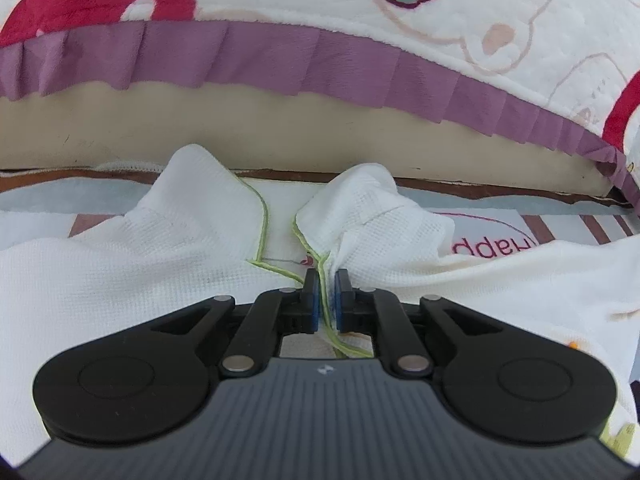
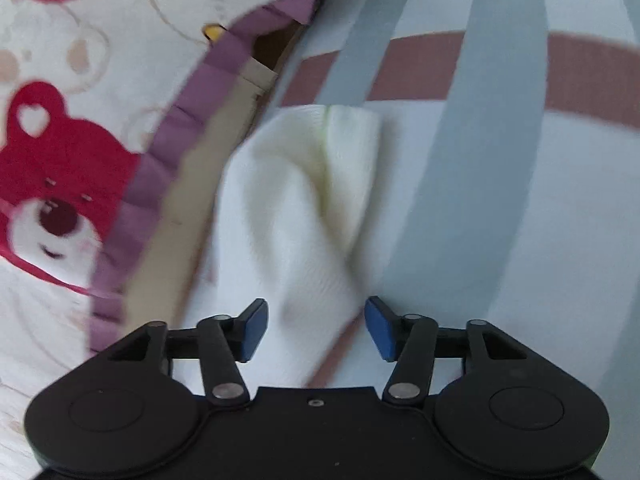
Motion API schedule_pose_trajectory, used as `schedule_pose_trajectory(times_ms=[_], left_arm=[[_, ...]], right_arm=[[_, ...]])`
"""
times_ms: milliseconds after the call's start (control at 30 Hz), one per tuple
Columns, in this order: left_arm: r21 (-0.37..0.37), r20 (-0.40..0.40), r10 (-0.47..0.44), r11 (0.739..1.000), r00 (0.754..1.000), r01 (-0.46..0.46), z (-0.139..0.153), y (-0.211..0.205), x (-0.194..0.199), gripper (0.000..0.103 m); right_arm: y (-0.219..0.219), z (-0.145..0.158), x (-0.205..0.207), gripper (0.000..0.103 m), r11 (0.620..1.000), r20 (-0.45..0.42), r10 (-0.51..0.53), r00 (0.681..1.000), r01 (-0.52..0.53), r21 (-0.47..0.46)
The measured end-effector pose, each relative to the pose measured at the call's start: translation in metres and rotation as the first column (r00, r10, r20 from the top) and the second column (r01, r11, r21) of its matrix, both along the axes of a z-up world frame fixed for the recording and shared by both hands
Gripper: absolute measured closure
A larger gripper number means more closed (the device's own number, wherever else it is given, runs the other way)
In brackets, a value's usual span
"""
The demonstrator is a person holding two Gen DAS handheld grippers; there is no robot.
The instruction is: Fold clothes
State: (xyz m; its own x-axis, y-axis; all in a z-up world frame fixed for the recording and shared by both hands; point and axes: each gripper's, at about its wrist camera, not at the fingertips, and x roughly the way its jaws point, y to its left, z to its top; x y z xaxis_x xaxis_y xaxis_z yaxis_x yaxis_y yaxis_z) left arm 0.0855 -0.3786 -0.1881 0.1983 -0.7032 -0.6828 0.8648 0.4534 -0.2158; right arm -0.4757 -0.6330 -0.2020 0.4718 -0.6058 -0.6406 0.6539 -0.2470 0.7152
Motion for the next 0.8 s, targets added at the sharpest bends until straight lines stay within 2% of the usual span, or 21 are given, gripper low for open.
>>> schedule_pose_trajectory(times_ms=[33,67,100,167,233,267,533,567,600,700,733,767,800], left_arm=[[0.002,-0.002,0.004,1.0,1.0,-0.004,0.0,0.0,0.0,0.096],[0.004,0.0,0.006,1.0,1.0,-0.006,-0.001,-0.001,-0.001,0.096],[0.005,0.002,0.008,1.0,1.0,-0.008,-0.001,-0.001,-0.001,0.096],[0.006,0.003,0.012,1.0,1.0,-0.012,0.0,-0.001,-0.002,0.096],[0.004,-0.008,0.019,1.0,1.0,-0.019,0.0,0.0,-0.001,0.096],[0.004,-0.009,0.019,1.0,1.0,-0.019,0.001,0.001,-0.001,0.096],[0.004,-0.01,0.019,1.0,1.0,-0.019,-0.001,0.003,-0.002,0.095],[0.005,-0.013,0.022,1.0,1.0,-0.022,-0.001,0.002,-0.001,0.095],[0.006,-0.015,0.024,1.0,1.0,-0.024,-0.001,0.002,-0.002,0.095],[0.02,0.0,0.027,0.999,1.0,-0.027,0.001,0.002,-0.003,0.092],[0.03,0.017,0.032,0.999,0.999,-0.033,0.003,0.002,-0.004,0.086],[0.04,0.034,0.038,0.998,0.999,-0.039,0.005,0.003,-0.006,0.082],[0.041,0.067,0.057,0.997,0.996,-0.059,0.01,0.006,-0.008,0.068]], right_arm=[[-0.003,0.003,0.007,0.04,0.999,-0.058,0.007,0.998,-0.009,-0.041],[-0.009,0.008,0.016,0.048,0.995,-0.138,0.023,0.99,-0.036,-0.092],[-0.014,0.015,0.025,0.09,0.987,-0.224,0.046,0.973,-0.079,-0.139],[-0.019,0.039,0.044,0.093,0.956,-0.388,0.085,0.918,-0.185,-0.228],[-0.011,0.075,0.058,0.094,0.904,-0.503,0.087,0.86,-0.28,-0.322],[-0.009,0.083,0.059,0.094,0.895,-0.542,0.086,0.836,-0.304,-0.326],[0.007,0.086,0.027,0.096,0.959,-0.71,0.129,0.692,-0.27,-0.089],[0.009,0.087,0.023,0.102,0.963,-0.728,0.138,0.672,-0.262,-0.059],[0.012,0.082,0.016,0.102,0.97,-0.737,0.116,0.666,-0.236,-0.06],[0.018,0.067,-0.002,0.102,0.977,-0.734,0.075,0.675,-0.196,-0.081],[0.018,0.062,-0.008,0.101,0.98,-0.709,0.076,0.701,-0.186,-0.078],[0.017,0.058,-0.014,0.099,0.981,-0.663,0.079,0.745,-0.176,-0.08],[0.017,0.053,-0.022,0.092,0.983,-0.604,0.077,0.794,-0.162,-0.087]])
